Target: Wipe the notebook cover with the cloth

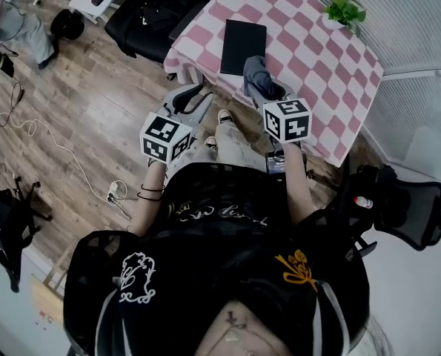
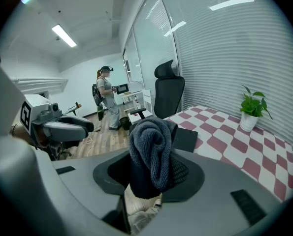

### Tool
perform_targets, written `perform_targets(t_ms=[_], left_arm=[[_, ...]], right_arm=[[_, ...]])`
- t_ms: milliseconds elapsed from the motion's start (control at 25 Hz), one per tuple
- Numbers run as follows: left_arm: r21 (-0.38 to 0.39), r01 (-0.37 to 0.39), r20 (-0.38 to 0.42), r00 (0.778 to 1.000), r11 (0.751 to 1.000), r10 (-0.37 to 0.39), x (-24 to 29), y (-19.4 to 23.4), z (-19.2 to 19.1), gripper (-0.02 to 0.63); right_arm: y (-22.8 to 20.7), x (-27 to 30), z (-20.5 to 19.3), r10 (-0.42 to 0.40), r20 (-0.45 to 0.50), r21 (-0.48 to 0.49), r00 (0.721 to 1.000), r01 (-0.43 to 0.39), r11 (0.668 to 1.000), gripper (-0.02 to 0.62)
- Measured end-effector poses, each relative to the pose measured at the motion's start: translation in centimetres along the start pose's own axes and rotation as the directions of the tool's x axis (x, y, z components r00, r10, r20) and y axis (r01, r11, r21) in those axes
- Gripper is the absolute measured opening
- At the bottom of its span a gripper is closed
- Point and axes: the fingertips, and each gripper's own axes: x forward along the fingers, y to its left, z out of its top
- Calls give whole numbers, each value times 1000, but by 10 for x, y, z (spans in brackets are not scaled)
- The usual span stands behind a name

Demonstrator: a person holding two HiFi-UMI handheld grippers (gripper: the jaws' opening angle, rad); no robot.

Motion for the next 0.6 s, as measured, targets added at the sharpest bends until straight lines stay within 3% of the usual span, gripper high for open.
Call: perform_targets(t_ms=[160, 600], left_arm=[[-4, -6, -14, 1000, 1000, 6, 20, 9, 3, 119], [-30, -64, -55, 997, 997, 62, 88, 50, 26, 119]], right_arm=[[-29, 22, 12, -2, -29, -39, 1000, 1, 999, 112], [-92, 135, 51, 89, -130, -60, 987, -98, 993, 112]])
